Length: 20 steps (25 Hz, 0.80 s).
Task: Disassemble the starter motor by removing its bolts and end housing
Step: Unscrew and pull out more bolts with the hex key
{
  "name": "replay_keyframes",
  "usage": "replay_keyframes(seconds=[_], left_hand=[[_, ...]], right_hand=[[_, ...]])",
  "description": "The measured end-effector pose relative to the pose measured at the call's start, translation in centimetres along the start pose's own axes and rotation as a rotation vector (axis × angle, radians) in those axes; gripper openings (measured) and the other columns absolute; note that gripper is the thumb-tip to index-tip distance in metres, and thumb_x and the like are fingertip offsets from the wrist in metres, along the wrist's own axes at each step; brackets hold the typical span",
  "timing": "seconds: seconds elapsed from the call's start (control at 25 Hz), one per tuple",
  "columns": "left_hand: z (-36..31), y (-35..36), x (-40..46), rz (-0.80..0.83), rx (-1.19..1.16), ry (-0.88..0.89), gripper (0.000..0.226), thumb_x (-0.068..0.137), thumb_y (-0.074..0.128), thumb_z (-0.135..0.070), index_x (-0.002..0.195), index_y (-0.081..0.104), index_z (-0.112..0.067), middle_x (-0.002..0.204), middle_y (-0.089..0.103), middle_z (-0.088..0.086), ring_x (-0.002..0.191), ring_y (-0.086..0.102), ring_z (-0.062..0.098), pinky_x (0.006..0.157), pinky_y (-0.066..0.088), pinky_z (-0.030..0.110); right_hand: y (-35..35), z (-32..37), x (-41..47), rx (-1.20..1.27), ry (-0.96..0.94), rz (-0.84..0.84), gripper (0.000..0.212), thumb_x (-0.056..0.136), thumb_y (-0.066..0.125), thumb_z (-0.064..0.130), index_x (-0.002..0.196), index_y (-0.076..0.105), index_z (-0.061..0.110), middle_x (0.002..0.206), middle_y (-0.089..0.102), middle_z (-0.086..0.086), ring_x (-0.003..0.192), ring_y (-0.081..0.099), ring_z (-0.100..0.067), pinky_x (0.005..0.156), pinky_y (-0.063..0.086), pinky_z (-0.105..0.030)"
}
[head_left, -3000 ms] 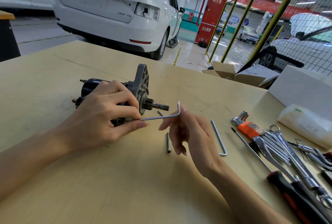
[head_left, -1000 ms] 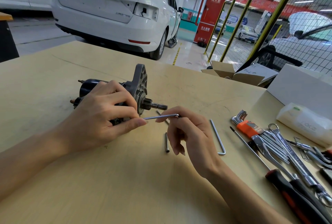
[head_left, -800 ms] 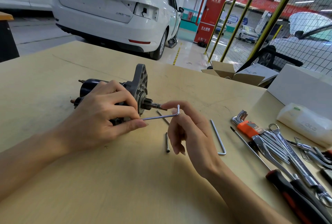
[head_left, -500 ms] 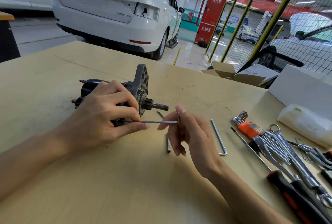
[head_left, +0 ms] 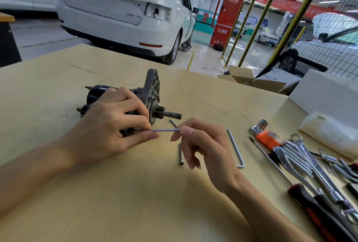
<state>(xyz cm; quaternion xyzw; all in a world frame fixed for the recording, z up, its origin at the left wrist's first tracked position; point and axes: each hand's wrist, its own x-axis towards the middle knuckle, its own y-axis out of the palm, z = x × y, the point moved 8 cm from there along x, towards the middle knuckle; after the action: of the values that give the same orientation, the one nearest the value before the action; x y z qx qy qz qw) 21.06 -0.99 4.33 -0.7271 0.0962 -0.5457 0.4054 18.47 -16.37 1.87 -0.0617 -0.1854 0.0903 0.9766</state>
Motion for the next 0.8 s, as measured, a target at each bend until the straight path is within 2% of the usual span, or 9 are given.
replay_keyframes(seconds=[0.12,0.2,0.32,0.52,0.68,0.8], left_hand=[[-0.01,0.00,0.02,-0.005,0.002,0.007,0.035,0.091,0.058,-0.048,0.074,0.076,-0.023,0.086,0.065,-0.012,0.089,0.054,0.017,0.076,0.042,0.043],[-0.01,0.02,0.06,-0.011,0.002,0.007,0.035,0.091,0.057,-0.047,0.074,0.075,-0.022,0.086,0.065,-0.012,0.089,0.053,0.017,0.076,0.041,0.042],[0.07,0.05,0.08,-0.015,0.004,0.008,0.036,0.092,0.056,-0.047,0.074,0.075,-0.022,0.086,0.065,-0.012,0.089,0.053,0.016,0.078,0.039,0.038],[0.02,0.03,0.09,-0.017,0.013,0.012,0.036,0.092,0.056,-0.046,0.074,0.075,-0.022,0.086,0.065,-0.012,0.089,0.052,0.015,0.077,0.041,0.040],[0.13,-0.01,0.09,-0.021,0.002,-0.002,0.037,0.093,0.055,-0.046,0.074,0.075,-0.022,0.085,0.064,-0.013,0.089,0.051,0.015,0.081,0.036,0.034],[0.15,0.01,0.09,-0.021,-0.007,-0.006,0.035,0.092,0.057,-0.046,0.074,0.075,-0.023,0.085,0.064,-0.013,0.088,0.052,0.016,0.079,0.038,0.037]], right_hand=[[-0.09,-0.14,0.08,-0.007,0.013,0.004,0.020,0.081,0.050,0.018,0.077,0.068,0.011,0.045,0.045,-0.005,0.041,0.039,-0.017,0.042,0.028,-0.024],[-0.30,-0.37,0.12,-0.010,0.031,-0.018,0.027,0.082,0.044,0.012,0.078,0.071,0.013,0.044,0.045,-0.003,0.041,0.039,-0.017,0.042,0.027,-0.026],[-0.44,-0.48,0.17,-0.013,0.039,-0.048,0.033,0.084,0.040,0.010,0.080,0.073,0.013,0.044,0.045,-0.003,0.040,0.039,-0.018,0.041,0.028,-0.024],[-0.55,-0.36,0.22,-0.002,0.024,-0.070,0.035,0.087,0.038,0.007,0.085,0.073,0.012,0.044,0.045,-0.004,0.039,0.038,-0.017,0.042,0.033,-0.019],[-0.77,-0.35,0.26,-0.007,0.019,-0.106,0.032,0.089,0.040,0.010,0.090,0.072,0.010,0.045,0.045,-0.007,0.039,0.037,-0.018,0.042,0.034,-0.017],[-1.00,-0.39,0.23,-0.054,0.021,-0.140,0.026,0.098,0.044,0.014,0.099,0.069,0.015,0.047,0.047,-0.009,0.040,0.040,-0.016,0.042,0.035,-0.017]])
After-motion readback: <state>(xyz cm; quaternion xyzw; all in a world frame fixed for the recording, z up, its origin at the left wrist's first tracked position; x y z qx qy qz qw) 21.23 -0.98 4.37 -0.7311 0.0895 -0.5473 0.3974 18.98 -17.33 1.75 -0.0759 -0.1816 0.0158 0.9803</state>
